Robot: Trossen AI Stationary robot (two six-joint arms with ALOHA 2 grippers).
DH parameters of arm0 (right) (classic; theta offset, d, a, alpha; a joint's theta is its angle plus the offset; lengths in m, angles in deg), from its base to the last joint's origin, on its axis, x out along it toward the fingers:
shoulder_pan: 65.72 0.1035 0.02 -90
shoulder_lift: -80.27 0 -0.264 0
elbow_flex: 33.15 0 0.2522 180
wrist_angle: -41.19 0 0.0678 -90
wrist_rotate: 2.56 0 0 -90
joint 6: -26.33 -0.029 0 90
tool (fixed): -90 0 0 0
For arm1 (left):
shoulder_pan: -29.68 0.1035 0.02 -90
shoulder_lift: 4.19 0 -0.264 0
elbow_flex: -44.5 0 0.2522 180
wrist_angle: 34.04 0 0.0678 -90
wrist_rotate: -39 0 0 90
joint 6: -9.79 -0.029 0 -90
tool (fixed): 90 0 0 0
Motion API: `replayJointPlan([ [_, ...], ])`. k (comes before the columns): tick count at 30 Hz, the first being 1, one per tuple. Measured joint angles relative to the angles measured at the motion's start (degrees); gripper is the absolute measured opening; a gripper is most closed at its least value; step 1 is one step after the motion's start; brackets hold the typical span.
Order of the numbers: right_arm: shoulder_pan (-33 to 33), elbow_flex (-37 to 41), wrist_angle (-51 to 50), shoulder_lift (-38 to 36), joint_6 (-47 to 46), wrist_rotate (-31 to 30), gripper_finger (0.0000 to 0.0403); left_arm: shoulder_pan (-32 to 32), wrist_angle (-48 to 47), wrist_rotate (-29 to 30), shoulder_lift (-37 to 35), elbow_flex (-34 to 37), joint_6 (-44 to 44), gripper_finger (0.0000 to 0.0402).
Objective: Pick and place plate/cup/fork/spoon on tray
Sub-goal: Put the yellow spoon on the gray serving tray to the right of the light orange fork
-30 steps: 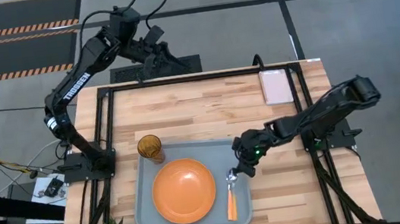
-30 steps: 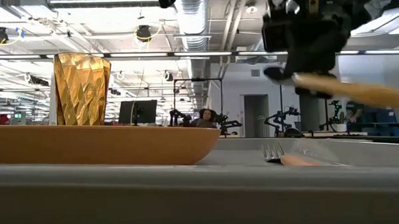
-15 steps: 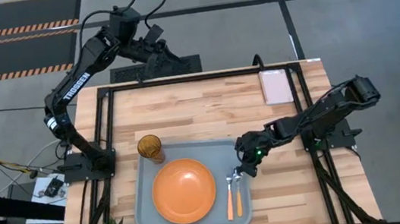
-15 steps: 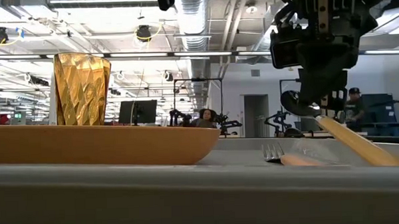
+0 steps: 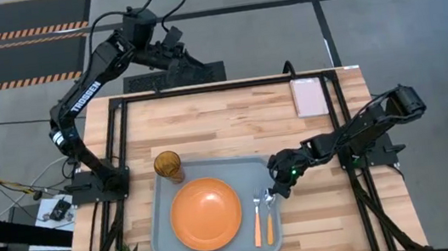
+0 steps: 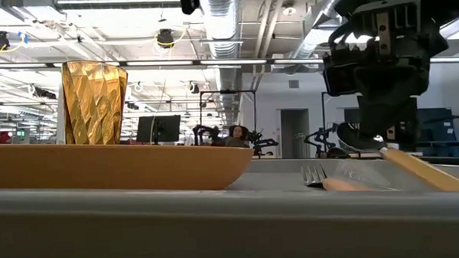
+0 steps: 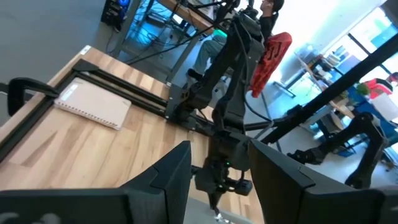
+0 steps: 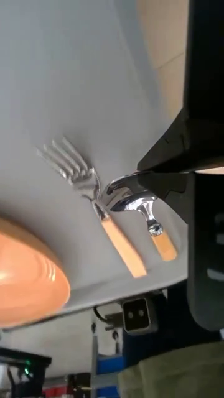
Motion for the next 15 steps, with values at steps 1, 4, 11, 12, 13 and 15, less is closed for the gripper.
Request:
replayJointPlan([
  [1,-0.02,0.16,-0.29,0.00,-0.50,-0.43,0.0011,0.00,0.00,0.10,0.00,0.00,0.00,0.0146],
  [4,-0.07,0.18,-1.38,0.00,-1.17,-1.84,0.0026,0.00,0.01,0.25,0.00,0.00,0.00,0.0146],
  [11,-0.26,0.20,-1.83,0.00,-0.66,-2.14,0.0068,0.00,0.02,1.38,0.00,0.00,0.00,0.0146],
  [12,-0.26,0.20,-2.08,0.00,-0.50,-2.08,0.0071,0.00,0.02,1.41,0.00,0.00,-0.05,0.0146],
  [13,-0.26,0.20,-2.35,0.00,-0.48,-2.06,0.0073,0.00,0.02,1.43,0.00,0.00,-0.17,0.0146],
  [15,-0.26,0.20,-2.56,0.00,-0.46,-2.03,0.0076,0.00,0.04,1.45,0.00,0.00,-0.39,0.0146],
])
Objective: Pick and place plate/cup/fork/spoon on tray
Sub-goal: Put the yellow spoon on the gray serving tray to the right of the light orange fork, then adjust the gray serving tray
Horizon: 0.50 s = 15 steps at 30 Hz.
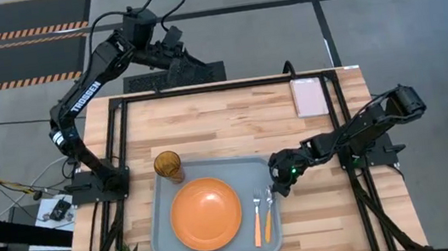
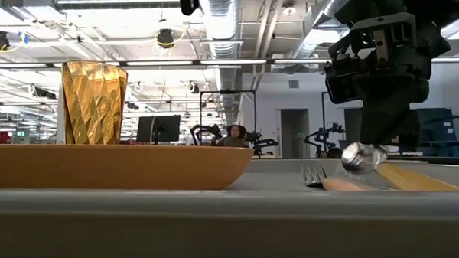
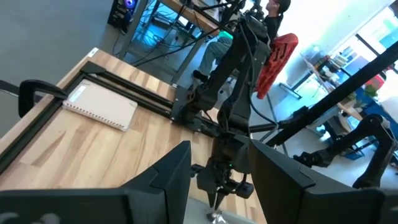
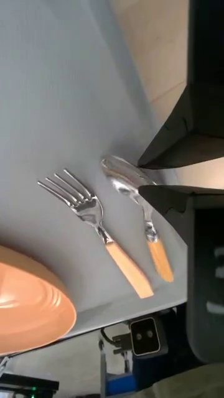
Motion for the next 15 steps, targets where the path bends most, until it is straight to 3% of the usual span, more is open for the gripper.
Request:
replayJointPlan([
  [11,-0.70,0.00,0.36,0.00,1.92,-0.94,0.0077,0.02,-0.02,1.09,0.00,0.00,0.11,0.0146],
  [15,-2.23,0.03,1.71,-2.56,2.18,-0.51,0.0078,0.65,0.07,-2.11,-0.26,0.00,0.90,0.0146],
])
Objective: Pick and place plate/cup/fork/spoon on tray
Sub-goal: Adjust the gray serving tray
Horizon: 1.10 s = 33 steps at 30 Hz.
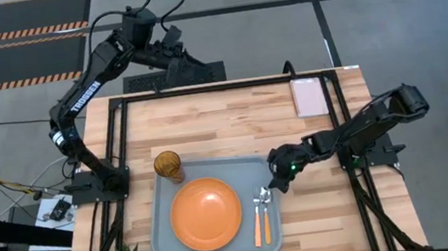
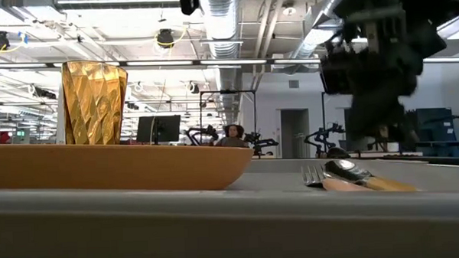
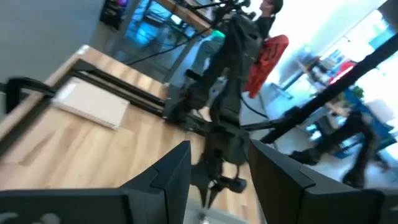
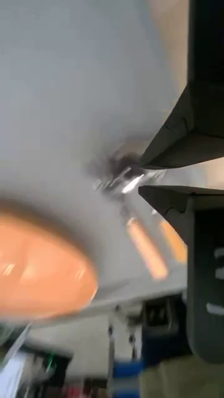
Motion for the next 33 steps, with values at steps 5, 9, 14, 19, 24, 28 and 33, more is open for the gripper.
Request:
replayJointPlan([
  [5,-2.93,-0.03,0.29,-8.78,4.51,-0.10,0.0077,2.64,1.97,-1.98,-3.15,-0.02,4.19,0.0146],
  [9,-6.80,-0.50,-0.01,-17.83,7.27,1.96,0.0076,3.72,5.84,-2.37,-7.69,-0.02,2.80,0.0146],
  [14,-12.18,-2.31,-0.08,-28.69,11.83,3.00,0.0076,4.83,4.55,2.98,-14.64,-0.11,-5.25,0.0146],
  [19,-17.39,-2.61,1.27,-38.20,16.31,2.77,0.0076,4.48,-7.71,28.64,-20.29,-0.09,-11.66,0.0146],
  [24,-22.79,-2.61,1.33,-43.22,18.91,5.93,0.0076,3.62,-7.15,24.68,-23.58,5.05,-11.41,0.0145],
  [28,-26.10,-0.50,5.46,-43.63,21.41,13.63,0.0076,3.54,-3.43,14.16,-27.87,14.27,-10.69,0.0145],
  [33,-30.26,5.48,18.23,-43.67,15.90,23.14,0.0076,3.59,9.48,12.76,-37.00,34.00,-3.90,0.0145],
])
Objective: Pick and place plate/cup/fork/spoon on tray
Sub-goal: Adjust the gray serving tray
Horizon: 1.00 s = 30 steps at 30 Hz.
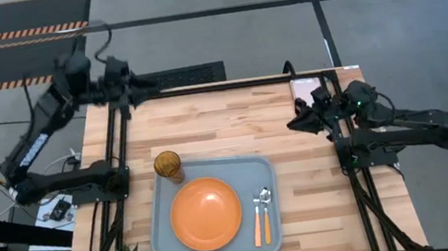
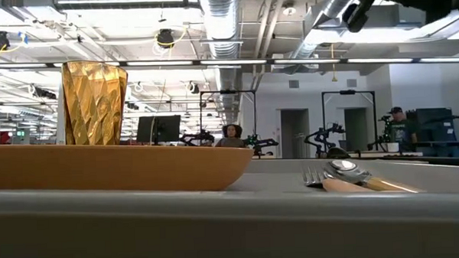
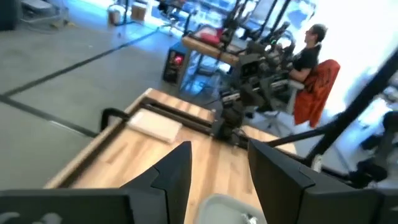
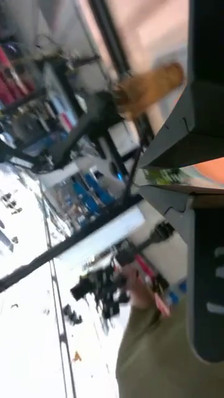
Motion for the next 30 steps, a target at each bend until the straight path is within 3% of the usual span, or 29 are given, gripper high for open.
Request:
replayJointPlan([
  [2,-0.49,2.48,2.87,-0.49,-4.09,0.88,0.0076,-0.02,4.77,-0.51,-4.84,7.37,2.13,0.0145],
  [5,2.62,5.45,8.80,-1.40,-8.86,-2.65,0.0076,0.02,7.74,-0.22,-12.30,16.17,3.05,0.0145],
  [9,17.06,7.83,16.18,1.86,-7.98,-17.50,0.0076,-0.04,13.20,-0.47,-20.56,25.91,9.68,0.0145],
  [13,35.29,6.99,29.48,6.90,2.79,-34.45,0.0076,0.02,25.69,-3.23,-28.46,35.16,18.73,0.0145],
  [17,44.05,6.97,34.12,5.71,14.88,-46.77,0.0076,0.55,35.21,-6.21,-33.62,43.06,26.89,0.0145],
  [19,43.84,6.98,30.28,1.61,14.35,-47.89,0.0076,1.36,36.26,-7.28,-34.63,45.89,28.88,0.0146],
  [24,37.28,5.53,13.89,-11.54,7.57,-38.75,0.0076,3.01,37.12,-8.56,-34.74,47.24,27.25,0.0146],
  [30,30.92,6.83,-6.45,-28.62,8.04,-38.82,0.0076,3.60,37.40,-11.52,-34.99,48.25,22.72,0.0144],
])
